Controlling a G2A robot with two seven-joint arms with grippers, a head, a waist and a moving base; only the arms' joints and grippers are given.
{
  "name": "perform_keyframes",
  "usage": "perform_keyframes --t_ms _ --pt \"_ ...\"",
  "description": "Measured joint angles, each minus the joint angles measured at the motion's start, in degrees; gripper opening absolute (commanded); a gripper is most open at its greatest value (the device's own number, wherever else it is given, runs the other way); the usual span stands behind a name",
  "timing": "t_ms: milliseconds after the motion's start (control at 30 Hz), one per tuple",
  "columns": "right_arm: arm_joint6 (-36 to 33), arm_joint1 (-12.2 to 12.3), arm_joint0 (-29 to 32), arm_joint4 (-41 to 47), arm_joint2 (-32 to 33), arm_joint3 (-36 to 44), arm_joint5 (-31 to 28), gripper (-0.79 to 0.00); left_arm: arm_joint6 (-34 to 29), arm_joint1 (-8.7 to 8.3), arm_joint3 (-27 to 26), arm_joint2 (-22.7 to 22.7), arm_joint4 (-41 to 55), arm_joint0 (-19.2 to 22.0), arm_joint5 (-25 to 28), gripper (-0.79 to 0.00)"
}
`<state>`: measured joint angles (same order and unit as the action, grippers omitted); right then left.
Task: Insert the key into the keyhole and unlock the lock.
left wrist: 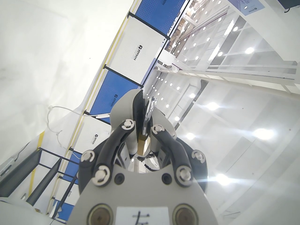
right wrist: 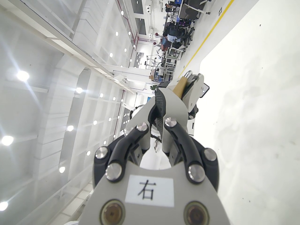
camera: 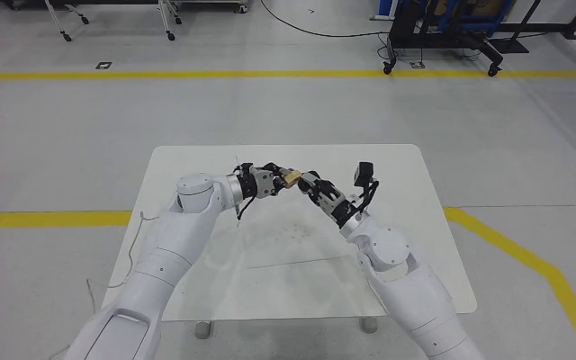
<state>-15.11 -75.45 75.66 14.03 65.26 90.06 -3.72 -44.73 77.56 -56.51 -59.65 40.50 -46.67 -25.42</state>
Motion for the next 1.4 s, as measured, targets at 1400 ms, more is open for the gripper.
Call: perform_keyframes --t_ms 1400 --pt "-11.4 -0.8 -1.4 25.5 2.4 -4.2 9.0 -0.785 3.9 -1.31 -9.7 -1.3 -15.5 -5.1 22.7 -0.785"
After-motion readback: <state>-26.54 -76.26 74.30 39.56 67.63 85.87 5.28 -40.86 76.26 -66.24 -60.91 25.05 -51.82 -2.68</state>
